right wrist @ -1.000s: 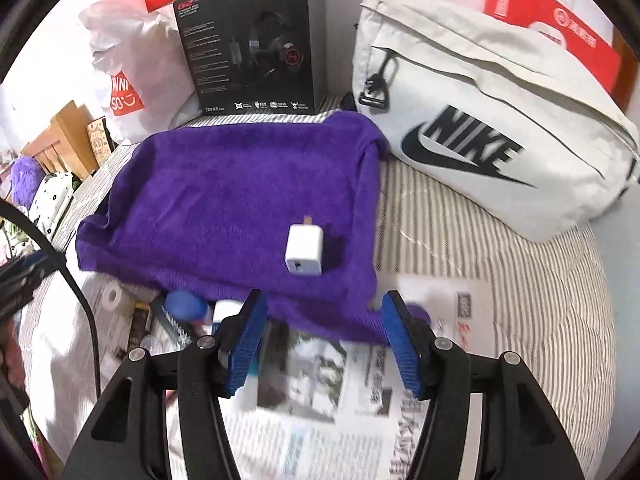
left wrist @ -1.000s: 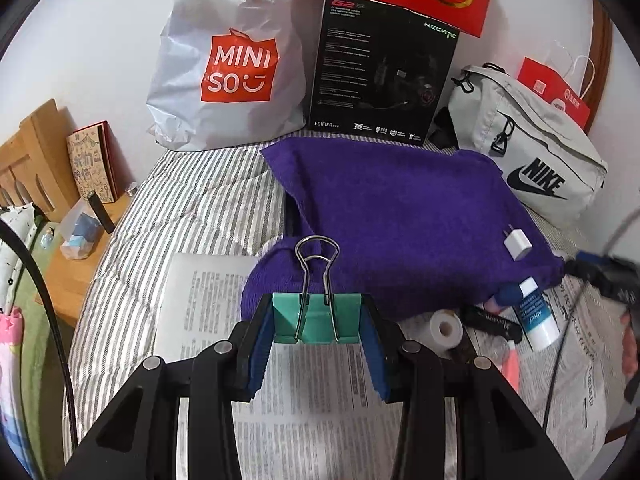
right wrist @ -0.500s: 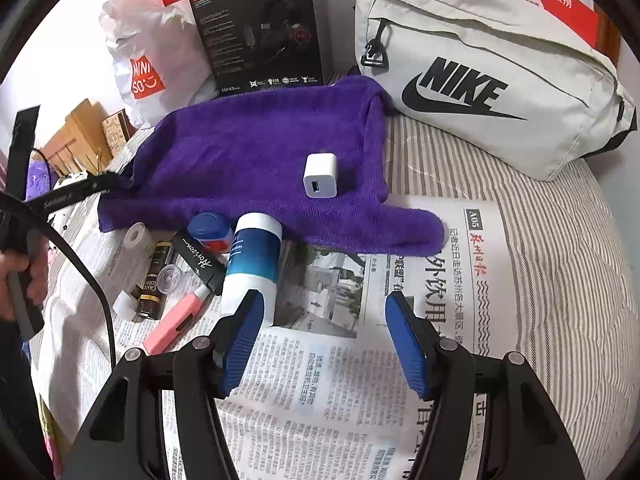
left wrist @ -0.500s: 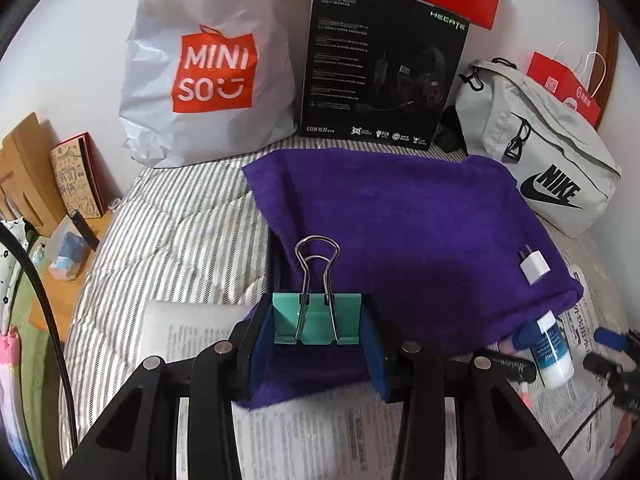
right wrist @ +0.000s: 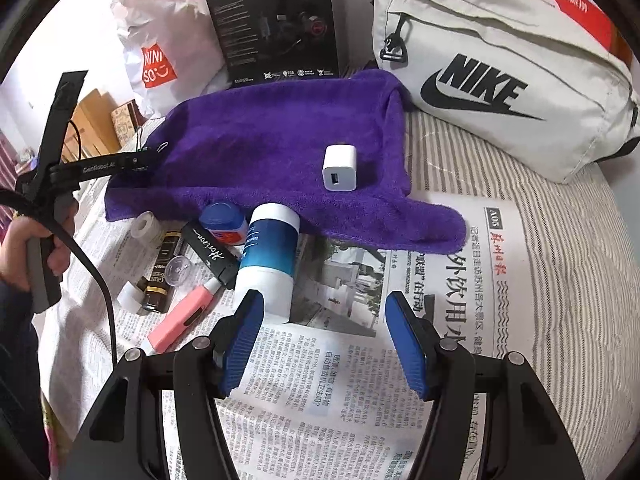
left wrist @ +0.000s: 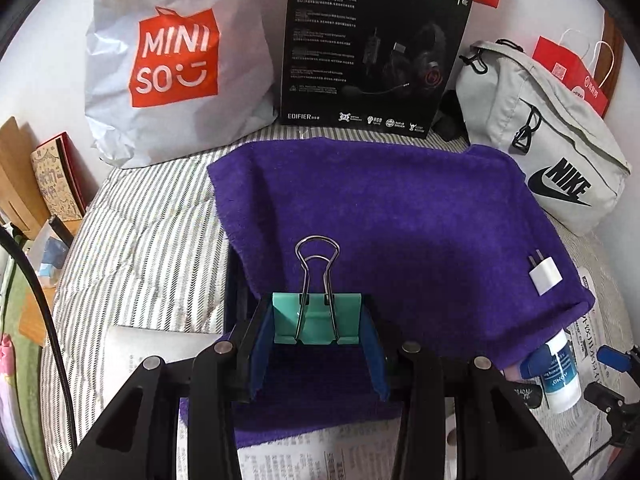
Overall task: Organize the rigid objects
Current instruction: 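Lower the green clip onto the purple towel and open the left tool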
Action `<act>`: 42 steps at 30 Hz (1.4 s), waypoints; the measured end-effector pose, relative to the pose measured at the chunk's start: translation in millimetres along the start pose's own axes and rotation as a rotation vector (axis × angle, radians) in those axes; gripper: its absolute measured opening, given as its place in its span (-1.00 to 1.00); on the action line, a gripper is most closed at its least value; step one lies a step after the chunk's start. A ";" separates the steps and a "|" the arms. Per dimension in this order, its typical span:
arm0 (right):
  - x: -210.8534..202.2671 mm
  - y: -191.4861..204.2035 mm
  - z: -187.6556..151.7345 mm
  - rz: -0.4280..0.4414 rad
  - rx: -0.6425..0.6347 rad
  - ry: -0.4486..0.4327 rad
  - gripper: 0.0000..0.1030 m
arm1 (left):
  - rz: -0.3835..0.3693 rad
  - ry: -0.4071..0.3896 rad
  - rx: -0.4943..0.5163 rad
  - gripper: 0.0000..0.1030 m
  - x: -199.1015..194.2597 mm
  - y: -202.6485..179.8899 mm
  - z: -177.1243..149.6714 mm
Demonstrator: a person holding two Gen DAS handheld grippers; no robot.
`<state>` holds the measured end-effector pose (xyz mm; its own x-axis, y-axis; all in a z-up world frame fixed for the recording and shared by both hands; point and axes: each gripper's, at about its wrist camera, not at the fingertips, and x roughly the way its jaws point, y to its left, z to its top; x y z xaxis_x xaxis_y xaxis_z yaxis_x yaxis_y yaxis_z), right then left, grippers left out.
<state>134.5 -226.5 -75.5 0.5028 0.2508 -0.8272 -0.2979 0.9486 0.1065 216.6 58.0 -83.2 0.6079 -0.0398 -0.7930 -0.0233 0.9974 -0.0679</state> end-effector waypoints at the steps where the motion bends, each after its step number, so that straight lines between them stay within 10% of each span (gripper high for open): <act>1: -0.1 0.3 -0.1 0.002 -0.001 0.003 0.22 | 0.002 0.004 0.002 -0.24 3.2 -0.9 0.6; 20: -3.9 1.0 -5.1 0.025 0.034 0.014 0.22 | 0.072 0.028 0.068 -0.22 27.8 -16.8 0.8; 26: -6.4 -0.6 -7.4 0.039 0.072 0.005 0.22 | 0.025 0.014 0.056 0.22 21.5 -23.8 -3.9; 42: 40.2 23.8 17.3 0.023 0.032 0.035 0.20 | 0.057 -0.036 0.067 0.33 -40.7 -36.6 -32.2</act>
<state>161.6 -190.5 -96.6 0.4672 0.2661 -0.8431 -0.2827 0.9485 0.1427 167.2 21.2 -67.9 0.6349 0.0186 -0.7724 -0.0064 0.9998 0.0188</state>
